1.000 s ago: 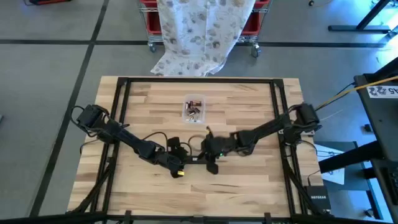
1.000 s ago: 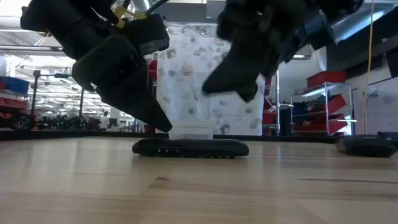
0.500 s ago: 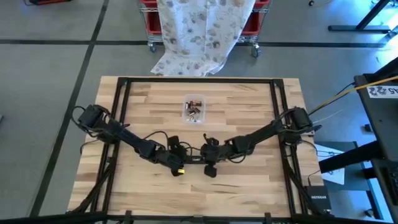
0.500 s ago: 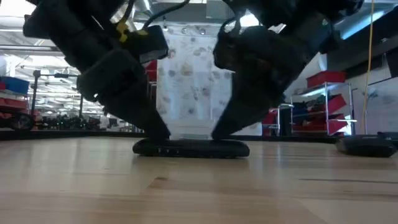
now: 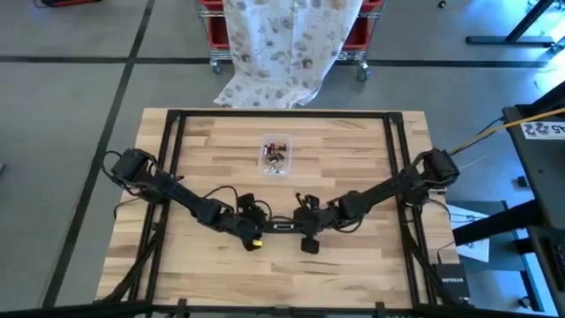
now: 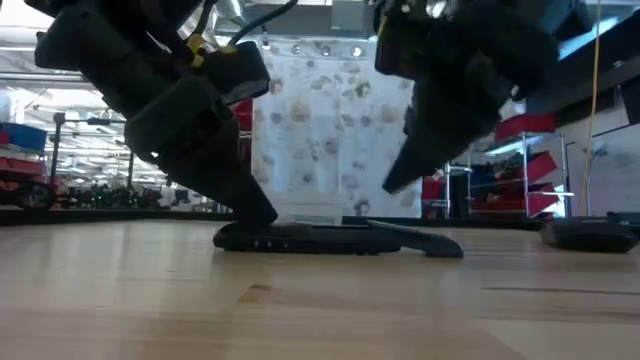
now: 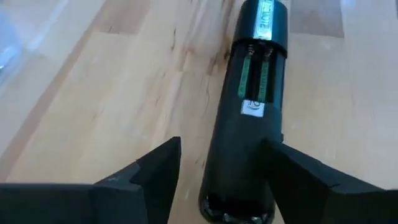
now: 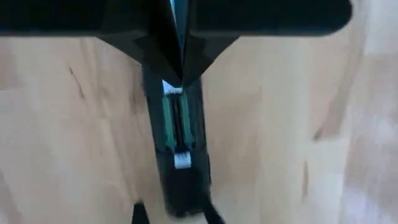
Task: Insert battery
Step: Open the remote control cover
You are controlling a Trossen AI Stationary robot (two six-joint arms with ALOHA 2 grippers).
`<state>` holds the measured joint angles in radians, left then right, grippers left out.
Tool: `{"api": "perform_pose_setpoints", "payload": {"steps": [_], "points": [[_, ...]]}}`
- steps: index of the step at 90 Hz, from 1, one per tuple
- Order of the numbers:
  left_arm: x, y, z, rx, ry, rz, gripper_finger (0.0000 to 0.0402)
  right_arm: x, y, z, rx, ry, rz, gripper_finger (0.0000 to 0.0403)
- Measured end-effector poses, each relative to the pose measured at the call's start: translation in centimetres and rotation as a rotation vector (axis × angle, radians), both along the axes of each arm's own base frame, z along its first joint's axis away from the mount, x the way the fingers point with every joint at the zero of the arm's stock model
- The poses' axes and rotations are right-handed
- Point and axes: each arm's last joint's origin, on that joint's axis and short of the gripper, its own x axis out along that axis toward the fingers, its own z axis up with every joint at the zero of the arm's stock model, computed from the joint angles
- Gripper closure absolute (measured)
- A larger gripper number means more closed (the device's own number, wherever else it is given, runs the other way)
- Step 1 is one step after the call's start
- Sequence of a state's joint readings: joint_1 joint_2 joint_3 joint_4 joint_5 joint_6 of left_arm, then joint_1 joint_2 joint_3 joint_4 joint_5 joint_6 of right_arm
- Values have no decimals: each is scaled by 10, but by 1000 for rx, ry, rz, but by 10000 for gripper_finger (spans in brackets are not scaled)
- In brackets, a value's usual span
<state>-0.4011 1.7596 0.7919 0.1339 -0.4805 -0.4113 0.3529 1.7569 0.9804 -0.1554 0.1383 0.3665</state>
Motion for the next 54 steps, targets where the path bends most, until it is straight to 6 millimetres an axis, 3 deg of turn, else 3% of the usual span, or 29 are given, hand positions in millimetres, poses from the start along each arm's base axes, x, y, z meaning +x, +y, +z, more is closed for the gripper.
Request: {"api": "perform_pose_setpoints", "payload": {"steps": [10, 28, 43, 54], "points": [[0, 1, 0, 0, 1, 3, 195, -3, 0, -2, -17, 32, 32, 383], [1, 1, 0, 14, 2, -9, 195, -2, 5, -12, 160, 128, 162, 339], [1, 1, 0, 14, 0, -9, 196, 3, -3, -33, 167, 190, 124, 339], [1, 1, 0, 4, -2, 2, 196, 6, -13, -35, 186, 207, 55, 349]]}}
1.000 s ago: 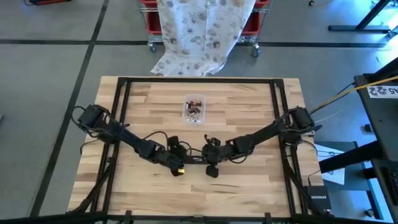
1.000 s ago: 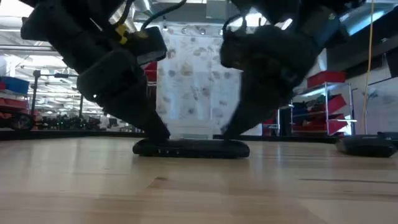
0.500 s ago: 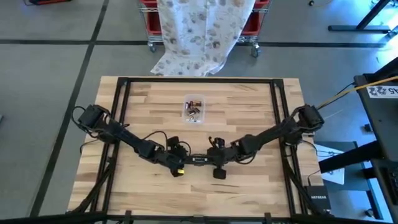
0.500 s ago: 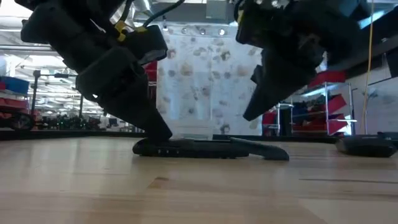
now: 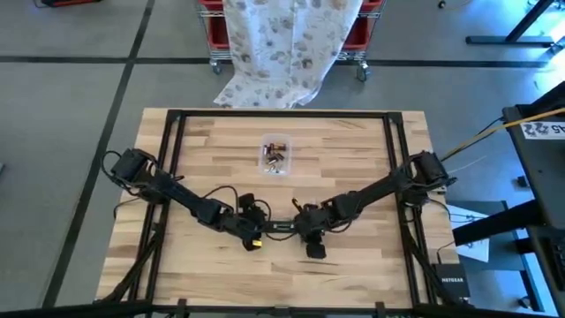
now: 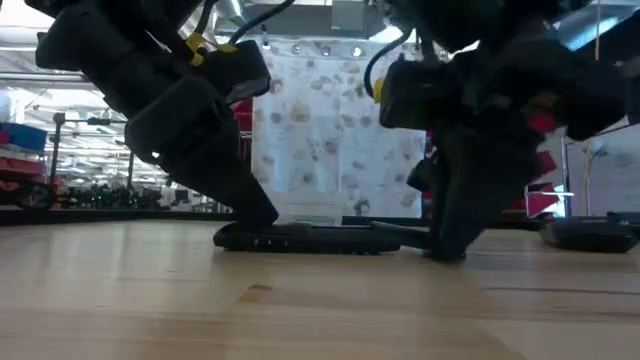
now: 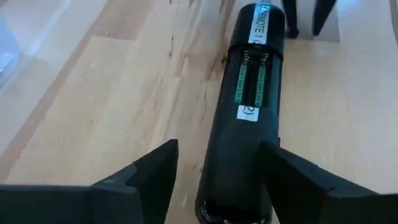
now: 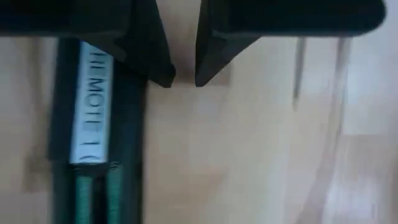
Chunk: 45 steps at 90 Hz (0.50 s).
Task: Insert battery
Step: Open the remote control cover, then insert the white battery into the remote control
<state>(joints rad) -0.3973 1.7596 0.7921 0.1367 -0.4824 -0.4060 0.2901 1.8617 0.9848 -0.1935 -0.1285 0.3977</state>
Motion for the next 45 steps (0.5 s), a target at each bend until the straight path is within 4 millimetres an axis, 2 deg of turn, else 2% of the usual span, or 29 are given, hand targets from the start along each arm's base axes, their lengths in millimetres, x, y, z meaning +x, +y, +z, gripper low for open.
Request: {"api": "perform_pose_setpoints", "payload": {"steps": [17, 32, 45], "points": [[0, 0, 0, -8, 0, 7, 196, -15, -15, 24, -226, 8, -195, 370], [-2, 0, 0, -21, 10, 27, 196, -26, -18, 58, -255, -79, -175, 379], [-11, 4, 12, -52, 39, 79, 196, -23, -32, 81, -444, -237, -186, 375]]}}
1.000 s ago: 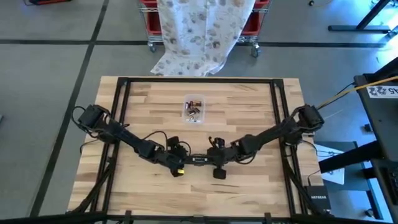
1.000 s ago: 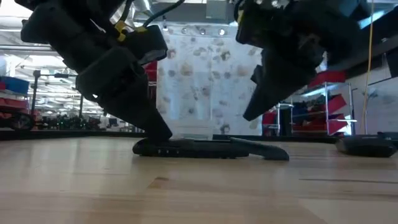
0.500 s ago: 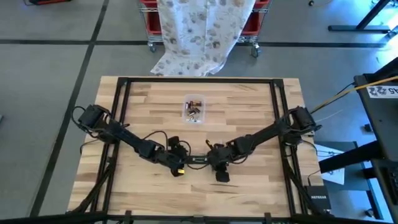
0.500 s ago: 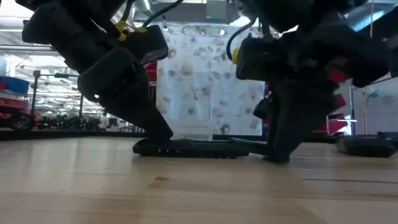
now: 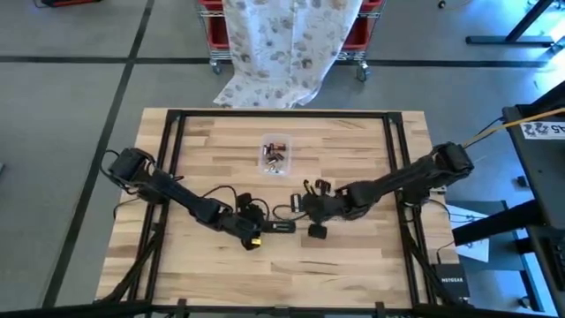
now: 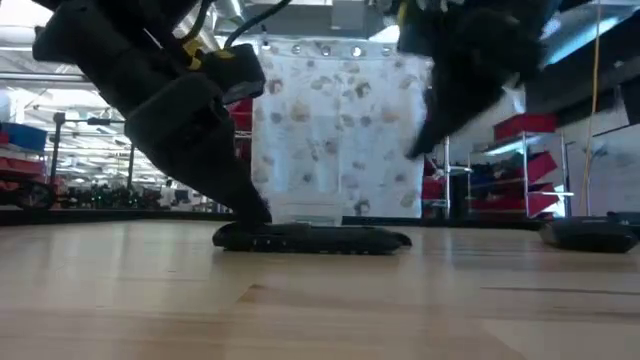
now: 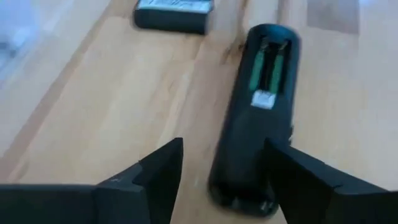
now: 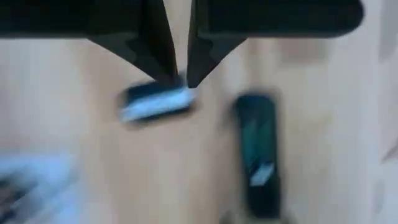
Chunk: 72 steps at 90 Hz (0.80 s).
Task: Insert battery
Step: Insert the white battery into the remote control
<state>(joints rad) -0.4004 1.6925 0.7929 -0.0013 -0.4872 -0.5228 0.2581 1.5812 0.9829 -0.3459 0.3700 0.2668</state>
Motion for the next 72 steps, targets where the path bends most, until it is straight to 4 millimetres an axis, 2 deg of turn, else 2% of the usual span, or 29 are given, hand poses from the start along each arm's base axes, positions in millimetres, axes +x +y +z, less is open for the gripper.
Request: {"api": "perform_pose_setpoints", "payload": {"steps": [10, 21, 31, 40, 56, 72], "points": [[-11, 4, 15, 14, 6, 73, 196, 15, -30, 8, -33, -95, 8, 358], [-22, 7, 25, 78, 6, 139, 196, 29, -70, 15, -26, -172, 63, 319], [-25, 8, 25, 112, 15, 155, 196, 40, -107, 27, -42, -182, 88, 279], [-25, 10, 23, 116, 31, 156, 196, 52, -131, 35, -42, -172, 135, 254], [-25, 12, 22, 124, 51, 164, 196, 72, -156, 19, -63, 40, 320, 247], [-26, 12, 21, 130, 54, 156, 196, 92, -178, -2, -134, 151, 445, 254]]}}
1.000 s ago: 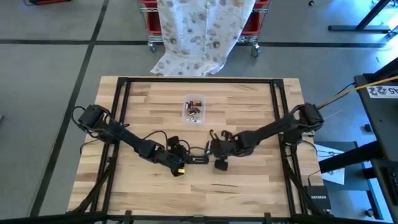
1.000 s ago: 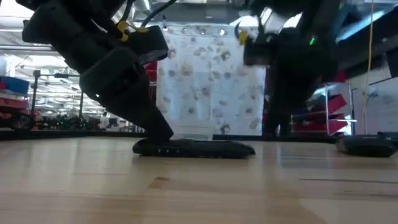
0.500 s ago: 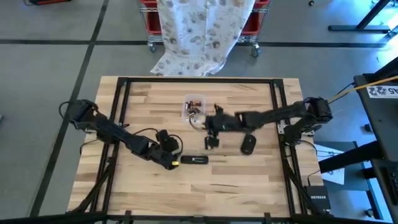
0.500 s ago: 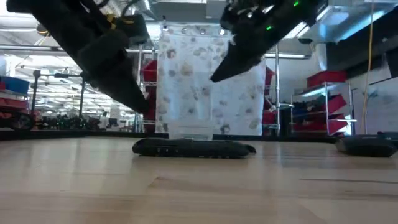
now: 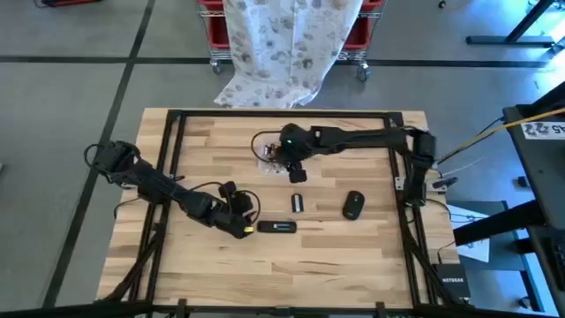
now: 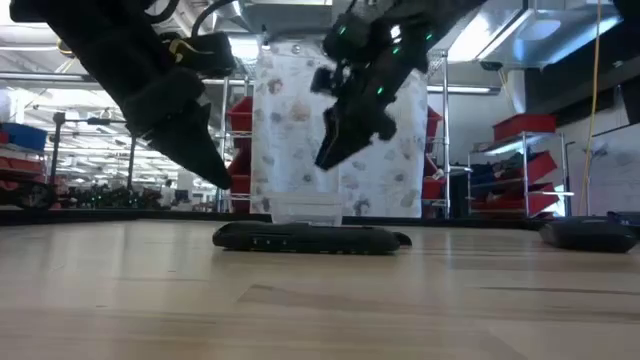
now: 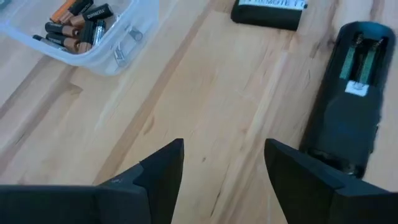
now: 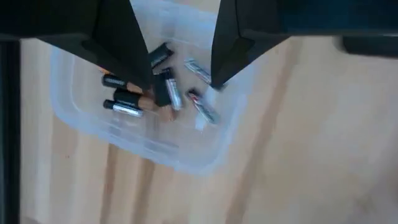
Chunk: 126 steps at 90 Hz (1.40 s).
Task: Insert battery
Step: Insert the white battery into the remote control
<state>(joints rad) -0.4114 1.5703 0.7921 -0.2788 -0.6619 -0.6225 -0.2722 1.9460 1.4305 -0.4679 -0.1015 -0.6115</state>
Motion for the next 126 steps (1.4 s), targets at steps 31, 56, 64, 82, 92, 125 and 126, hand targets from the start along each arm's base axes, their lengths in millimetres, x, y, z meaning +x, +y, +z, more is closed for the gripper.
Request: {"api": "perform_pose_setpoints", "payload": {"steps": [31, 56, 64, 82, 92, 125, 126], "points": [[0, 0, 0, 20, 14, -24, 196, 28, -27, -43, -21, 258, 271, 256], [0, 0, 0, 23, 18, -27, 196, 33, -28, -62, -21, 289, 302, 257], [0, 0, 0, 21, 14, -26, 196, 34, -28, -63, -16, 279, 278, 266], [0, 0, 0, 18, 13, -22, 196, 37, -28, -64, -10, 257, 235, 346], [-1, -2, 0, 14, 10, -25, 196, 38, -29, -64, -8, 249, 211, 389], [-2, -6, 0, 5, 4, -29, 196, 36, -18, -35, -63, 321, 49, 392], [-2, -6, 0, 4, 3, -29, 196, 35, -18, -32, -62, 319, 45, 392]]}}
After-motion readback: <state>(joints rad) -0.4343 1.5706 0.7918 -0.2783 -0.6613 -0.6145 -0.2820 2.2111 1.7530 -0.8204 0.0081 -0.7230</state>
